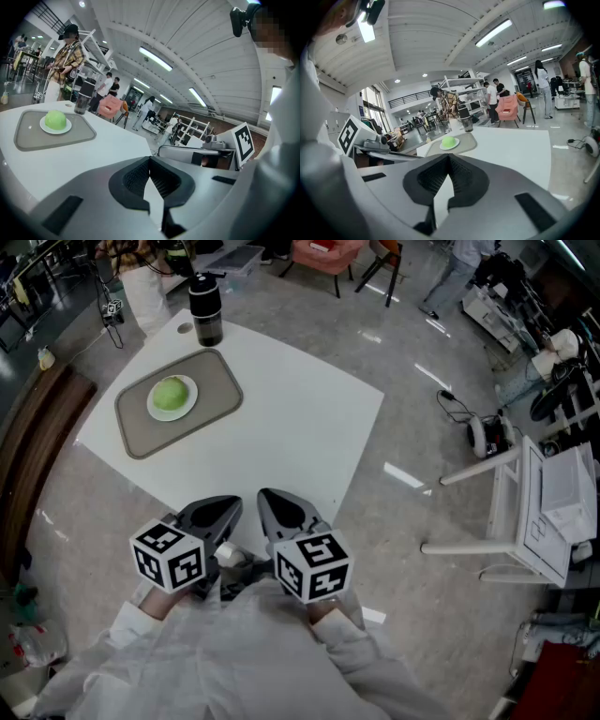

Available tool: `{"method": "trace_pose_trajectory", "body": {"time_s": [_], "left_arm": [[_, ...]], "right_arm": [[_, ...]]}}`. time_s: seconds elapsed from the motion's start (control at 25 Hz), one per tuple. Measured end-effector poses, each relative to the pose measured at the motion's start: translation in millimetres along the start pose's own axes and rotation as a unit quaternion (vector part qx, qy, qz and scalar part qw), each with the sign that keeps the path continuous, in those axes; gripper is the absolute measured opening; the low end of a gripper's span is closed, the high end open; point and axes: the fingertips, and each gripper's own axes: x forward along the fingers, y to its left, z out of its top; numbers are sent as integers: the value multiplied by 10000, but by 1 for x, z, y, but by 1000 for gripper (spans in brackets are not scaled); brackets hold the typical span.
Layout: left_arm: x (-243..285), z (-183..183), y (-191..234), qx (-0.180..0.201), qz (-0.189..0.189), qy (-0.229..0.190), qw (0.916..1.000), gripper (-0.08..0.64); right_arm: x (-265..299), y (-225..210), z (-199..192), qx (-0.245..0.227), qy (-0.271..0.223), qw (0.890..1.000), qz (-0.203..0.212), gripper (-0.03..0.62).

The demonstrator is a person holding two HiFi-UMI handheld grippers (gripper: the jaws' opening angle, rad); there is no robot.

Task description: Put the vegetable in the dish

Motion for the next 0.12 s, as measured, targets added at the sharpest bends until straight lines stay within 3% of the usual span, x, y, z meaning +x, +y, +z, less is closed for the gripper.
{"method": "trace_pose_trajectory", "body": {"time_s": [0.12], "left_arm": [[1,-1,0,-14,7,-14,10000,9]], "right_arm": [[0,0,-2,-21,27,10000,19,12]]}}
